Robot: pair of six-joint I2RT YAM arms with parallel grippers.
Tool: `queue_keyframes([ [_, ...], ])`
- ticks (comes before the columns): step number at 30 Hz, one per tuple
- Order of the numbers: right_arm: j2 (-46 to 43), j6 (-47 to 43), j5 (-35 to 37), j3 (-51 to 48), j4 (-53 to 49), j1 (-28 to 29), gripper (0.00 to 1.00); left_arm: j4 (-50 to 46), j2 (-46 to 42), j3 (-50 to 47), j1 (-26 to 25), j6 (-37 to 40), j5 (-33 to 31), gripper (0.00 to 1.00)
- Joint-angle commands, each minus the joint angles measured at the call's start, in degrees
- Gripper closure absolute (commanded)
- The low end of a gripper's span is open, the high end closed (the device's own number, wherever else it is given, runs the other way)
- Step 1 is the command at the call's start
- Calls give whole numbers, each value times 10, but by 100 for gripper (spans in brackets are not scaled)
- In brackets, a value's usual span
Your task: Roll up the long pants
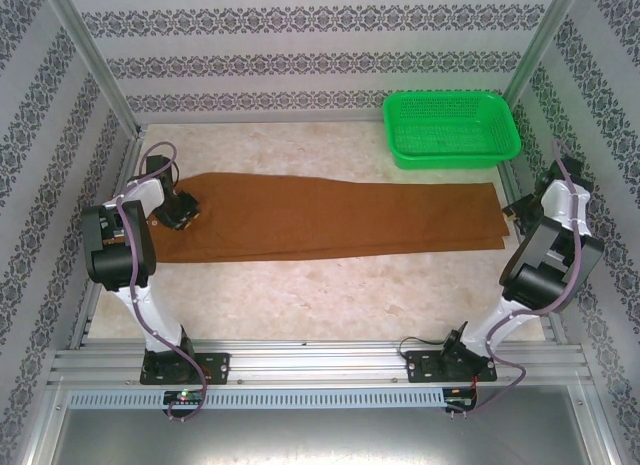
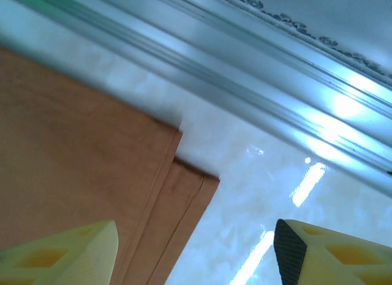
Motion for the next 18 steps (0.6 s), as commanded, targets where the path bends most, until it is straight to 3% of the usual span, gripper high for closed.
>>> queue_keyframes([
  [1,30,11,-9,-1,34,1,30,0,6,12,-4,11,3,77],
  [16,143,25,-15,29,96,29,32,-2,-24,-8,-4,31,-3,77],
  [18,154,23,-12,34,101,31,39,-2,-25,-10,-4,32,-4,77],
])
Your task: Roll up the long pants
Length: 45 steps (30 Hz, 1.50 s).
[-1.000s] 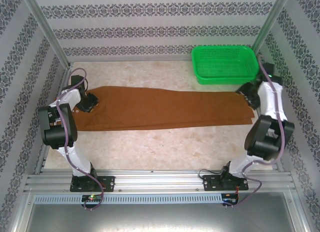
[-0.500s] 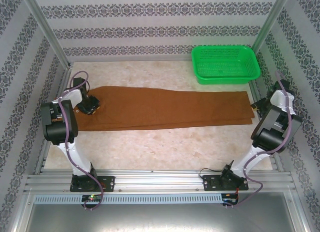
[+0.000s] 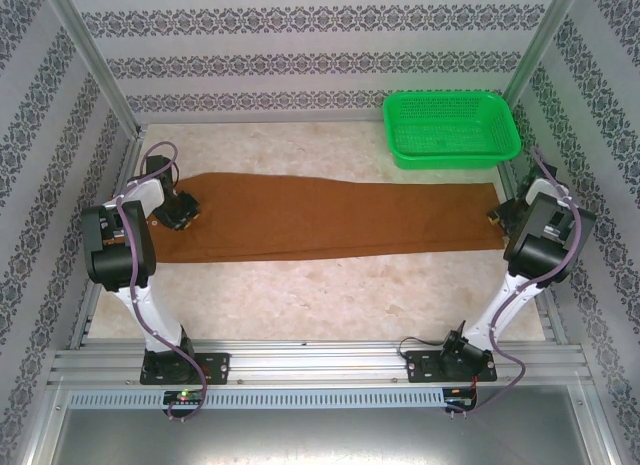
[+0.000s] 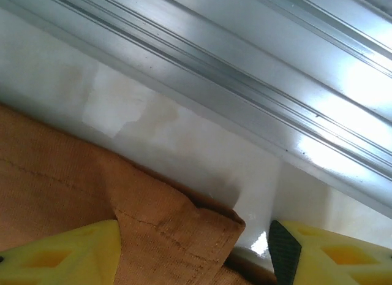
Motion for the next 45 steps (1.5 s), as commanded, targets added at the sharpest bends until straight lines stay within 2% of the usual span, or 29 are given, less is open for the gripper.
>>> queue_keyframes([
  [1,23,5,-1,18,21,4,45,-2,-20,-9,-5,15,-5,77],
  [2,22,5,0,17,21,3,64,-2,-21,-10,-4,15,-6,78],
  [3,14,7,3,10,26,4,92,-3,-21,-9,-4,16,-9,79],
  [4,0,9,14,-1,32,5,100,-3,-21,-10,-4,16,-10,79],
  [8,-81,14,39,-46,44,11,100,-2,-23,-10,-4,13,-20,79],
  [16,-247,7,55,-100,-19,25,100,-5,-21,-13,2,2,-38,81],
  [23,-345,11,82,-116,-53,-28,100,11,-37,-48,31,-21,-38,83],
  [27,-333,10,104,-126,-49,-38,100,10,-51,-53,51,-24,-40,83],
  [33,-218,0,115,-129,-38,-20,100,-10,-59,-35,54,-13,-62,85],
  [36,-173,-3,107,-119,-33,-12,100,-20,-72,-31,54,-9,-68,82],
  [37,-163,-11,98,-112,-38,-7,97,-24,-79,-30,54,-9,-70,80],
  [38,-160,-13,102,-107,-45,-1,90,-30,-85,-26,54,-7,-71,79],
  [40,-180,-12,99,-112,-43,6,69,-48,-104,-14,55,-7,-78,75],
  [41,-194,-11,83,-121,-32,6,62,-56,-115,-10,55,-4,-77,73],
  [43,-235,4,76,-131,-23,14,27,-84,-141,10,55,3,-89,68],
  [44,-249,2,74,-133,-16,22,22,-98,-154,18,55,7,-107,65],
  [45,-260,2,79,-132,-11,34,11,-115,-166,27,57,11,-134,62],
])
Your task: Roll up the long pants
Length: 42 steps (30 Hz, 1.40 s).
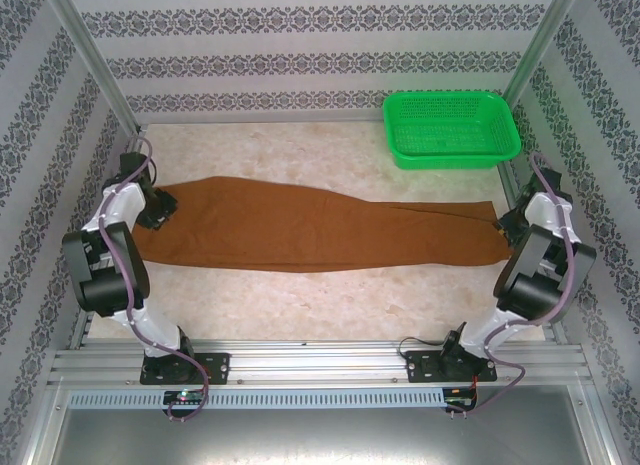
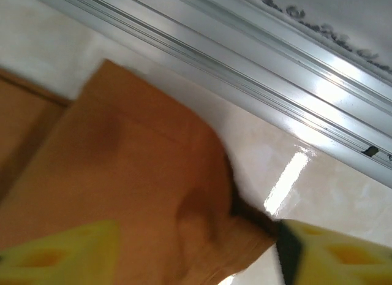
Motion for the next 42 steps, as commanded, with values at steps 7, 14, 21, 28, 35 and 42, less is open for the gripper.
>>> queue_keyframes([
  [7,8,1,-16,26,25,83,11,-54,-51,4,138,14,-23,56],
  [14,38,13,-29,21,41,107,12,-27,-12,2,193,8,44,52],
  [21,56,12,-31,28,43,125,12,-20,3,-8,210,2,29,49],
  [28,62,14,-40,18,56,134,13,-29,4,-36,215,12,21,47],
  [35,69,15,-53,11,70,137,13,-14,2,-64,181,17,20,47],
  [42,74,10,-51,7,76,138,13,-12,13,-65,173,23,13,53],
])
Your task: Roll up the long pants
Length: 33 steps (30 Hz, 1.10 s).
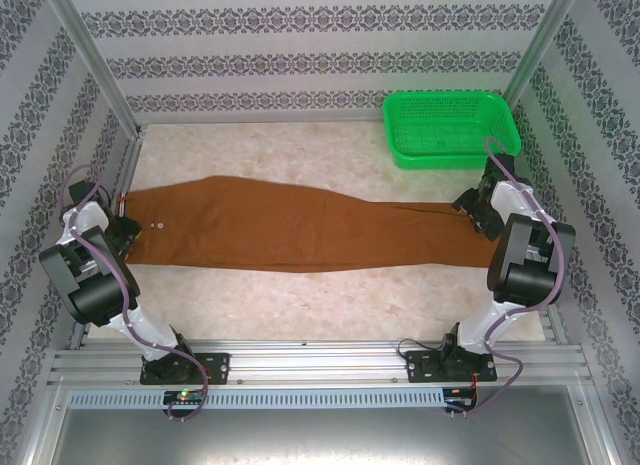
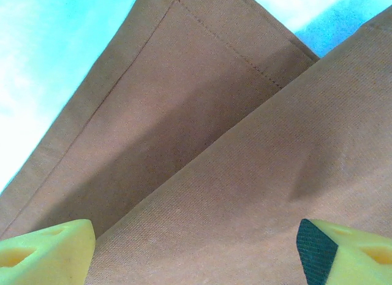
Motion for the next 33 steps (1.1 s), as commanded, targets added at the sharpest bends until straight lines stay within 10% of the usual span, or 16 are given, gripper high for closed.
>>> queue_keyframes([
  [1,13,-1,-6,-6,6,6,13,-2,17,-4,-5,11,-9,57],
  [11,25,5,-14,1,18,5,13,-9,19,-5,-5,14,-24,99],
  [18,22,-5,-15,-6,20,5,14,-21,-83,-70,-15,12,-51,46],
  [23,30,-11,-17,-5,24,6,14,-2,-192,-164,-15,5,-59,38],
  [33,27,-8,-27,-8,36,8,15,71,-133,-185,-15,-14,-63,40],
])
